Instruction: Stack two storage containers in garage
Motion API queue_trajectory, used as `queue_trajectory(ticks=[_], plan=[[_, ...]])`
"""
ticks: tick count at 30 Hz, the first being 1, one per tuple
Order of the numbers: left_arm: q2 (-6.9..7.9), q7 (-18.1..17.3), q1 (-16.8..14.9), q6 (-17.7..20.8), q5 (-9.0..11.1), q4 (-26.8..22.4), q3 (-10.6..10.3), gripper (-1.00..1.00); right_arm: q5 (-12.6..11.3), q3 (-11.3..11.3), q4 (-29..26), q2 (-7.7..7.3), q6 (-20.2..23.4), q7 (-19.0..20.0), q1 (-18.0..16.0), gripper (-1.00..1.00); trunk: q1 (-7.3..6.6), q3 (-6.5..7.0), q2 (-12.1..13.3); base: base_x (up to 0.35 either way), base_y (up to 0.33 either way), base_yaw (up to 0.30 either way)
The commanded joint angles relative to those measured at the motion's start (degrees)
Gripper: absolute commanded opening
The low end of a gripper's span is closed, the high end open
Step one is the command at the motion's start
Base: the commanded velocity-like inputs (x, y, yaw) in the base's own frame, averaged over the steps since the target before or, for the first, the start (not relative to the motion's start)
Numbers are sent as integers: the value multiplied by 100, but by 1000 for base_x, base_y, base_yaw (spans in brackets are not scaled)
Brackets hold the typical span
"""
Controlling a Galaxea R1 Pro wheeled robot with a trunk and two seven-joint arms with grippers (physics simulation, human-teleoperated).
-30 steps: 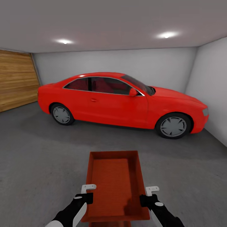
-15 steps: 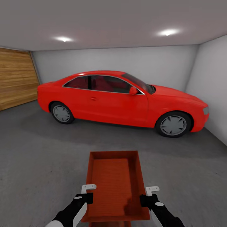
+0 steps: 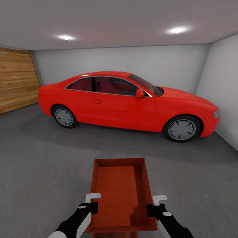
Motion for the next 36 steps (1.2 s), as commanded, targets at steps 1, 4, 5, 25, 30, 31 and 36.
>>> queue_trajectory(ticks=[1,4,5,25,30,31,36], plan=[[-461,69,-7,26,-110,-139,28,-100,13,-26,4,354,36,-12,0,-100,3,-23,-14,0,0,0],[-461,70,-9,15,-124,-138,28,-100,13,-26,5,354,37,-12,0,-100,3,-50,-14,0,0,0],[-461,71,-9,9,-126,-138,28,-100,15,-26,5,354,37,-12,0,-100,3,-60,-14,0,0,0],[-435,23,-9,-14,-100,-147,40,-100,13,-26,34,354,45,-3,0,-100,3,-245,-14,0,0,0],[-421,26,-9,-18,-99,-147,52,-100,13,-26,42,354,45,0,0,-100,3,-291,-14,0,0,0],[-421,27,-9,-18,-101,-147,53,-100,13,-26,43,354,43,2,0,-100,3,-300,-14,0,0,0],[-413,27,-10,-19,-107,-147,58,-100,13,-26,45,354,37,5,0,-100,3,-346,-14,0,0,0]])
